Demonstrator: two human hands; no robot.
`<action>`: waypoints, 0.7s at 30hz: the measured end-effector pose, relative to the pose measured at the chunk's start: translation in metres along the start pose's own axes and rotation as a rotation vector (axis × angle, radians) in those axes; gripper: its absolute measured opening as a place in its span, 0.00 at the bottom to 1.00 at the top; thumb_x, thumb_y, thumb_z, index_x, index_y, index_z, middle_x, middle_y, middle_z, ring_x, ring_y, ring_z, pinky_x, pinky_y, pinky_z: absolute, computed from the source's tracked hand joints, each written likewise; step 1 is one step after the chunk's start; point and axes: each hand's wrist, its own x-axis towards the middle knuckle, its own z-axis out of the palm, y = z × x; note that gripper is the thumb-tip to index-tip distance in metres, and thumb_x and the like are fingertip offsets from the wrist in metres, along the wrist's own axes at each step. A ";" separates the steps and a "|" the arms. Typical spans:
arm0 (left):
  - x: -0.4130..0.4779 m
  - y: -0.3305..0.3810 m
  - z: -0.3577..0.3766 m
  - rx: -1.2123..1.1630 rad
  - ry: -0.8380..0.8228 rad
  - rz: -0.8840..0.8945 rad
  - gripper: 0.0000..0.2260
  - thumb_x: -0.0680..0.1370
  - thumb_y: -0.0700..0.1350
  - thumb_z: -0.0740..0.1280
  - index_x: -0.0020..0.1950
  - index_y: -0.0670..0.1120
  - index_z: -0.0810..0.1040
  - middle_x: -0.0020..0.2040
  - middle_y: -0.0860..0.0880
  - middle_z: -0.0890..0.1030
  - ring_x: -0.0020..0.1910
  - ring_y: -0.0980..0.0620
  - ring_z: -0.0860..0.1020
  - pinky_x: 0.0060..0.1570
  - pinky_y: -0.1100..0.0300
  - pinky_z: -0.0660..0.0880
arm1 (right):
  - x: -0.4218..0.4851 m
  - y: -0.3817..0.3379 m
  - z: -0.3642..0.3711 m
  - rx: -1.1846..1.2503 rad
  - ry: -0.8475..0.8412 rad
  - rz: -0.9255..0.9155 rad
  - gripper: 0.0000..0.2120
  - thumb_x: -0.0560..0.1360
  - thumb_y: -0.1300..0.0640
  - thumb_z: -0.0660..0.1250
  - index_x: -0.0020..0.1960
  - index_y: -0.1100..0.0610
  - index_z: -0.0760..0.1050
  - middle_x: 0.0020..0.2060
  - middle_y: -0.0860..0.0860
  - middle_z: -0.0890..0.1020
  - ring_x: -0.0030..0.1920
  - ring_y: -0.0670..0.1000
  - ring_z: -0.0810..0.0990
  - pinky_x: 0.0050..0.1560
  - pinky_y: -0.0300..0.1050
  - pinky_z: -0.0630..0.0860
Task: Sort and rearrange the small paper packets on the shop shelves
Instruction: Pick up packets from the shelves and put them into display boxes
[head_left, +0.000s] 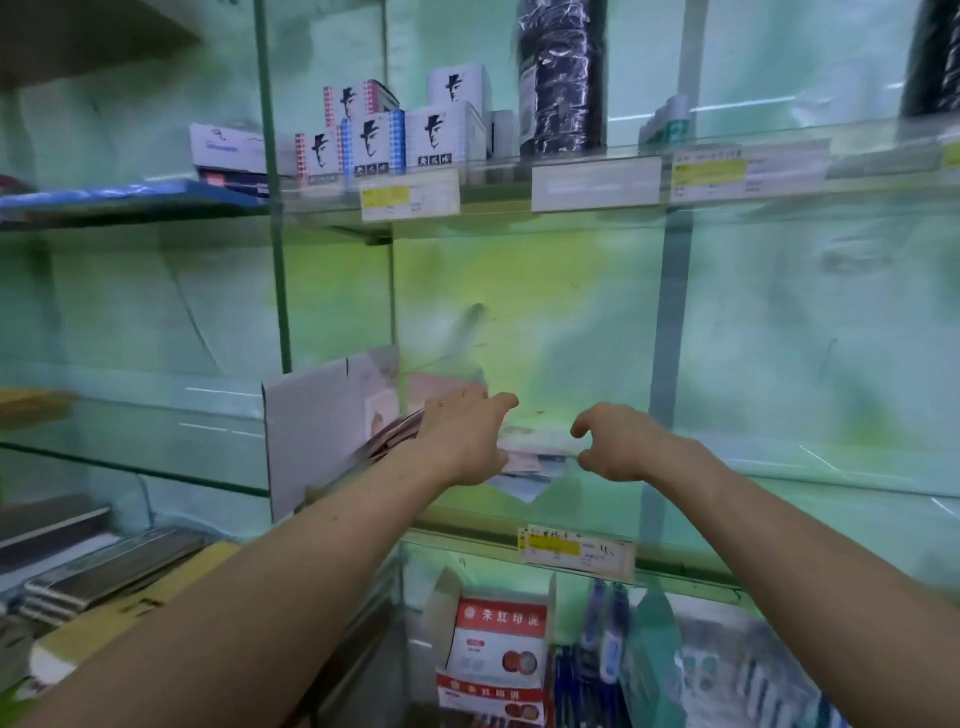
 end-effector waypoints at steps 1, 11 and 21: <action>0.004 -0.002 0.002 -0.010 0.005 0.012 0.28 0.76 0.47 0.65 0.75 0.53 0.61 0.69 0.45 0.67 0.67 0.43 0.67 0.64 0.47 0.64 | 0.004 0.001 0.004 -0.007 -0.005 0.010 0.21 0.77 0.60 0.63 0.70 0.56 0.69 0.67 0.54 0.73 0.64 0.56 0.74 0.58 0.44 0.71; 0.036 -0.016 0.009 -0.145 -0.010 0.094 0.20 0.77 0.48 0.63 0.70 0.53 0.69 0.65 0.47 0.72 0.63 0.46 0.72 0.61 0.49 0.70 | 0.035 0.000 0.038 -0.137 -0.024 0.057 0.22 0.76 0.65 0.58 0.69 0.56 0.67 0.64 0.57 0.71 0.61 0.59 0.75 0.58 0.50 0.73; 0.053 -0.017 -0.001 -0.174 0.001 0.137 0.24 0.76 0.54 0.65 0.71 0.50 0.68 0.66 0.45 0.71 0.66 0.44 0.68 0.62 0.48 0.69 | 0.041 0.000 -0.012 -0.132 0.394 -0.044 0.12 0.77 0.59 0.59 0.55 0.56 0.80 0.53 0.56 0.81 0.54 0.60 0.77 0.49 0.48 0.73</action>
